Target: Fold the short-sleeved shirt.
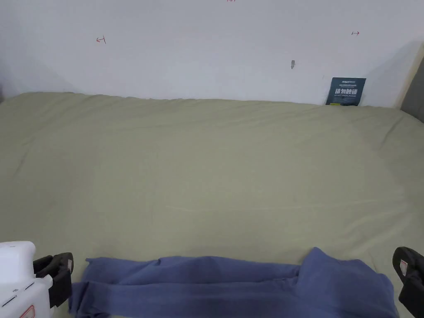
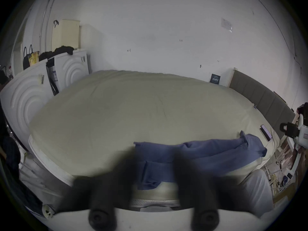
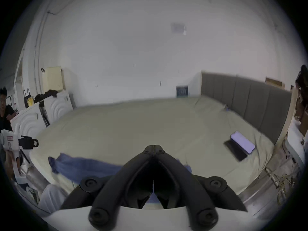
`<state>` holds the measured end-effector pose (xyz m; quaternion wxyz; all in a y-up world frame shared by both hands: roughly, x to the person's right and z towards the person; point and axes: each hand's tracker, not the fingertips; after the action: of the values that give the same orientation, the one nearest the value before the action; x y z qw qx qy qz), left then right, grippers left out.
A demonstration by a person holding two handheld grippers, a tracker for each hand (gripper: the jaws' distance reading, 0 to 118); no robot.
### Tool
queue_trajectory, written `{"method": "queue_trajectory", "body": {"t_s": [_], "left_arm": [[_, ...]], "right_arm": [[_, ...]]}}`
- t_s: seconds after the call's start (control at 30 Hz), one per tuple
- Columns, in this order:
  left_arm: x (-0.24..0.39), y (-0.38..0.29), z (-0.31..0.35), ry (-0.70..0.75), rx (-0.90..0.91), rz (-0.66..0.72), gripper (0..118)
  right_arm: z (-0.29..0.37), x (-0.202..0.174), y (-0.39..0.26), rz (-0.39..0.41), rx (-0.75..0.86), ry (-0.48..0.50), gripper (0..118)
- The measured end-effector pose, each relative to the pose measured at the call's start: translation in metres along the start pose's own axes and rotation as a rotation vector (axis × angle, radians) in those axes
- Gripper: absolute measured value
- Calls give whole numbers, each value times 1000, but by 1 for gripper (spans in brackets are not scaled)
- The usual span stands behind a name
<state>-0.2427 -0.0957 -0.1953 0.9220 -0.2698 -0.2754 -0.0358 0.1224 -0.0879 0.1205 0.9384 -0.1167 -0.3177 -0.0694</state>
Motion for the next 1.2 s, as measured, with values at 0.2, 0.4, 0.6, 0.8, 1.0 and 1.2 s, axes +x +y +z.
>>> {"method": "queue_trajectory", "body": {"t_s": [0.2,0.4,0.6,0.8,1.0,1.2], "left_arm": [[-21,-6,-2,-23,-10,88,0],[-54,-11,-17,-45,-71,164,0],[-93,-5,-53,-189,-208,295,0],[-151,-13,-129,-502,-427,647,118],[-146,-22,-179,-567,-563,690,116],[-137,-26,-210,-719,-657,701,116]], "right_arm": [[9,-37,-5,59,62,-54,0],[14,-47,-5,72,90,-96,0],[6,-47,-5,116,63,-121,0],[2,-59,-9,137,22,-128,0],[-4,-67,-12,153,-19,-134,0],[-10,-72,-15,140,-55,-131,0]]}}
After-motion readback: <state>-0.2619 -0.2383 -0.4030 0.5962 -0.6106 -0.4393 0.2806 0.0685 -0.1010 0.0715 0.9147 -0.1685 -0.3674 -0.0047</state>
